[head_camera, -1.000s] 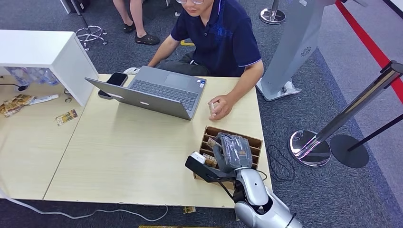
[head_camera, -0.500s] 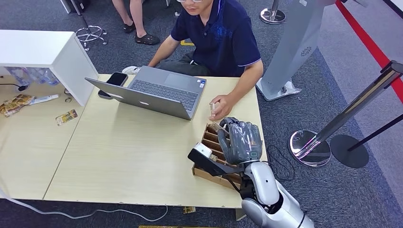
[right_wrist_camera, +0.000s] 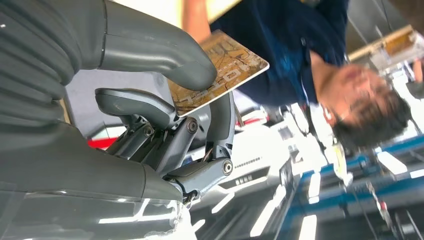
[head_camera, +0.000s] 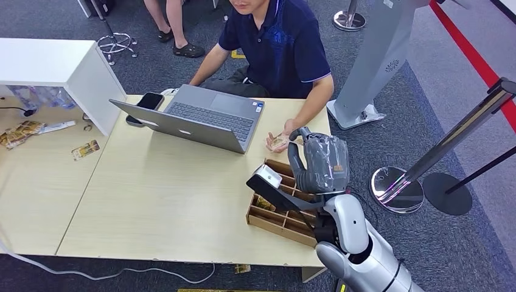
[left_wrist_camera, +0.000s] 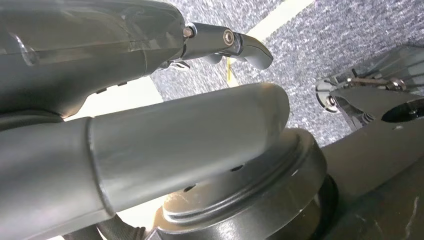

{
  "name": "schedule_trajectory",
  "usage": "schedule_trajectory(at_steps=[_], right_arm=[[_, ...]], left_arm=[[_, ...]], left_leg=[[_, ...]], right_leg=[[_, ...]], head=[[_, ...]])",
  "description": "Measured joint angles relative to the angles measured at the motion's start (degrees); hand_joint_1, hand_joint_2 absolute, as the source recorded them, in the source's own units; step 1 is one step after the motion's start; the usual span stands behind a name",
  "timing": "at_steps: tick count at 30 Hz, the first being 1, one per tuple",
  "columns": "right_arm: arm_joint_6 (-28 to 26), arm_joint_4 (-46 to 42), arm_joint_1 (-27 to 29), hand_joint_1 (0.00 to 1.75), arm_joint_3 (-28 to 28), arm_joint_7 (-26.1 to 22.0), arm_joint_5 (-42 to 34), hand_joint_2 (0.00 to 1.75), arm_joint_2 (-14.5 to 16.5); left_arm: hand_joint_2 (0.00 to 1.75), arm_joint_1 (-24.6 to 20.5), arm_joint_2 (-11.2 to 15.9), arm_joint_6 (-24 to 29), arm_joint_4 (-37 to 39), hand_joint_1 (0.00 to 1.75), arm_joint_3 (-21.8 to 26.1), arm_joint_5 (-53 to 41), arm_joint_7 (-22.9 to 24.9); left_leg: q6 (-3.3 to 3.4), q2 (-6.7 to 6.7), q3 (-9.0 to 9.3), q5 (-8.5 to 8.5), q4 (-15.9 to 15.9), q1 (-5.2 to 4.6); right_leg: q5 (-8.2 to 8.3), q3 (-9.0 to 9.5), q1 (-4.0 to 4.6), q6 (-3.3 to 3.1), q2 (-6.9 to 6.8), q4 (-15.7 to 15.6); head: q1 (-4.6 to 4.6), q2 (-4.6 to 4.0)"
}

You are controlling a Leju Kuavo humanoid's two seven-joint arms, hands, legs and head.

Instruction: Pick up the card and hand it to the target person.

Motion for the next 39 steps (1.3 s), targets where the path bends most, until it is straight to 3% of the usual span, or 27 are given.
schedule_trajectory(at_steps=[12, 22, 27, 29, 32, 33, 37, 39], right_arm=[[-7.4, 18.0, -9.0, 1.71, -0.3, -3.1, -0.4, 1.75, 5.4], [-12.8, 29.2, -11.0, 1.68, -0.8, -9.1, -9.9, 1.75, 9.7], [-14.1, 34.4, -11.0, 1.61, -1.1, -9.5, -8.2, 1.75, 11.0], [-14.1, 36.0, -11.1, 1.41, -1.2, -9.5, -7.8, 1.75, 11.4], [-14.1, 37.8, -11.1, 0.86, -1.3, -9.2, -7.2, 1.75, 11.8], [-13.9, 38.4, -11.2, 0.77, -1.3, -9.0, -6.9, 1.75, 11.9], [-12.2, 40.9, -11.4, 0.70, -1.2, -8.0, -6.2, 1.75, 12.2], [-11.7, 41.7, -11.4, 0.32, -1.2, -7.8, -6.1, 1.75, 12.3]], left_arm=[[0.00, -3.8, -1.4, -1.2, 0.0, 0.00, -0.3, -2.5, 2.6], [0.00, -4.7, -1.9, -1.7, 0.0, 0.00, -0.6, -3.1, 2.8], [0.00, -4.8, -2.1, -1.8, 0.0, 0.00, -0.6, -3.2, 2.8], [0.00, -4.8, -2.1, -1.8, 0.0, 0.00, -0.7, -3.3, 2.8], [0.00, -4.9, -2.2, -1.8, 0.0, 0.00, -0.7, -3.3, 2.8], [0.00, -4.9, -2.2, -1.8, 0.0, 0.00, -0.7, -3.3, 2.8], [0.00, -4.9, -2.2, -1.9, 0.0, 0.00, -0.9, -3.2, 2.8], [0.00, -4.9, -2.2, -1.9, 0.0, 0.00, -1.0, -3.2, 2.9]], left_leg=[[0.00, -0.04, -0.09, 0.02, 0.0, 0.00], [0.00, -0.04, -0.12, 0.02, 0.0, 0.00], [0.00, -0.04, -0.12, 0.02, 0.0, 0.00], [0.00, -0.04, -0.13, 0.02, 0.0, 0.00], [0.00, -0.04, -0.13, 0.01, 0.0, 0.00], [0.00, -0.04, -0.13, 0.01, 0.0, 0.00], [0.00, -0.03, -0.13, 0.01, 0.0, 0.00], [0.00, -0.03, -0.13, 0.02, 0.0, 0.00]], right_leg=[[0.00, -0.06, 0.00, 0.00, -0.05, 0.0], [0.00, -0.09, 0.00, 0.00, -0.06, 0.0], [0.00, -0.10, 0.00, 0.00, -0.05, 0.0], [0.00, -0.11, 0.00, 0.00, -0.05, 0.0], [0.00, -0.12, 0.00, 0.00, -0.05, 0.0], [0.00, -0.12, 0.00, 0.00, -0.05, 0.0], [0.00, -0.13, 0.00, 0.00, -0.05, 0.0], [0.00, -0.13, 0.00, 0.00, -0.05, 0.0]], head=[[0.01, 0.01], [0.01, 0.01], [0.02, 0.01], [0.01, 0.02], [0.01, 0.01], [0.01, 0.01], [0.01, 0.01], [0.01, 0.01]])
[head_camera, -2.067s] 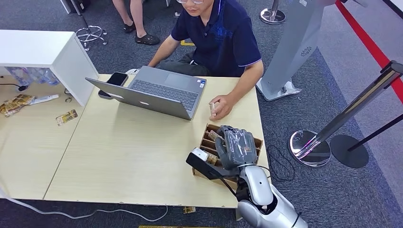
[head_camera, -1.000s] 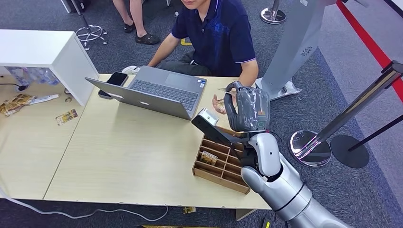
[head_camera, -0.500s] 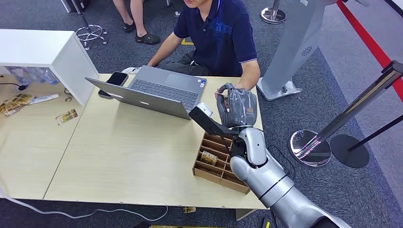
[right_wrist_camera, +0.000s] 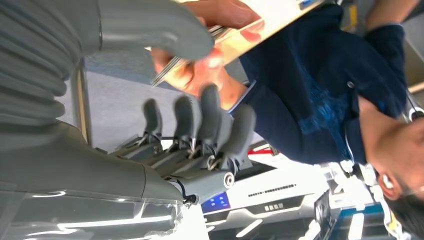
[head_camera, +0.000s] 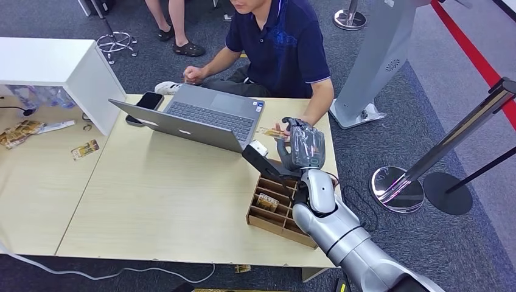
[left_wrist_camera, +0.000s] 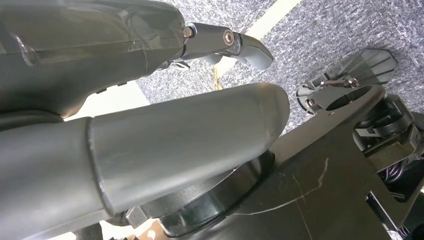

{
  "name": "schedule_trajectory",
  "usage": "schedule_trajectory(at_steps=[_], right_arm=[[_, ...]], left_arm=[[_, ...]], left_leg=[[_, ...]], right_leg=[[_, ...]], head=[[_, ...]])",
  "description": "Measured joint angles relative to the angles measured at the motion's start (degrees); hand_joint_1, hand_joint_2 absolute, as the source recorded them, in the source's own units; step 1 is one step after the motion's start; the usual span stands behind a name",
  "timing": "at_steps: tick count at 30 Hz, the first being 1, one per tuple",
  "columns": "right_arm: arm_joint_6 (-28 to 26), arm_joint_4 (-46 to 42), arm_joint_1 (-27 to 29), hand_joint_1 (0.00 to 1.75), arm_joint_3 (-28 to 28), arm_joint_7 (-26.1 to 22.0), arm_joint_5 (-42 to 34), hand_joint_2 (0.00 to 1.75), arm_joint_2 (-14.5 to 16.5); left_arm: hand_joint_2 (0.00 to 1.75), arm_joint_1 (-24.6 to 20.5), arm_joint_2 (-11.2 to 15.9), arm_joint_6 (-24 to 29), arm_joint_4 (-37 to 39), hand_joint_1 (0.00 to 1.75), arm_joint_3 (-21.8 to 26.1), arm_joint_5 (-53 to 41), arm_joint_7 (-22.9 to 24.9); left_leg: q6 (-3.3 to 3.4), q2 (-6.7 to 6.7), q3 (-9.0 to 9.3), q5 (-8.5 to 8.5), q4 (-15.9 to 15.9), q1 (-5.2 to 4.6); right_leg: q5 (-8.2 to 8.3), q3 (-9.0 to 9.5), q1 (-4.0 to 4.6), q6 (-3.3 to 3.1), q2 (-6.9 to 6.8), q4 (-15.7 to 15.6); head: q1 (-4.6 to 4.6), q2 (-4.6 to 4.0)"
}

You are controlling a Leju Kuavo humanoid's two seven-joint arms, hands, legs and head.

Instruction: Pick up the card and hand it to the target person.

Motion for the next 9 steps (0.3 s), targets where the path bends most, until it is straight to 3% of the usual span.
schedule_trajectory(at_steps=[2, 9], right_arm=[[0.2, 0.6, 0.0, 0.00, 0.0, 0.1, 0.0, 1.75, 0.0], [2.3, 2.6, -0.3, 0.00, 0.4, 1.3, 0.0, 1.75, 0.4]], left_arm=[[0.00, 0.0, 0.0, 0.0, 0.0, 0.00, -0.1, 0.0, 0.1], [0.00, -0.1, 0.0, 0.0, 0.0, 0.00, -0.6, 0.2, 0.2]], left_leg=[[0.00, 0.00, 0.00, 0.00, 0.0, 0.00], [0.00, 0.00, 0.00, 0.00, 0.0, 0.00]], right_leg=[[0.00, 0.00, 0.00, 0.00, 0.00, 0.0], [0.00, -0.01, 0.00, 0.00, 0.00, 0.0]], head=[[0.00, -0.01], [-0.01, -0.01]])
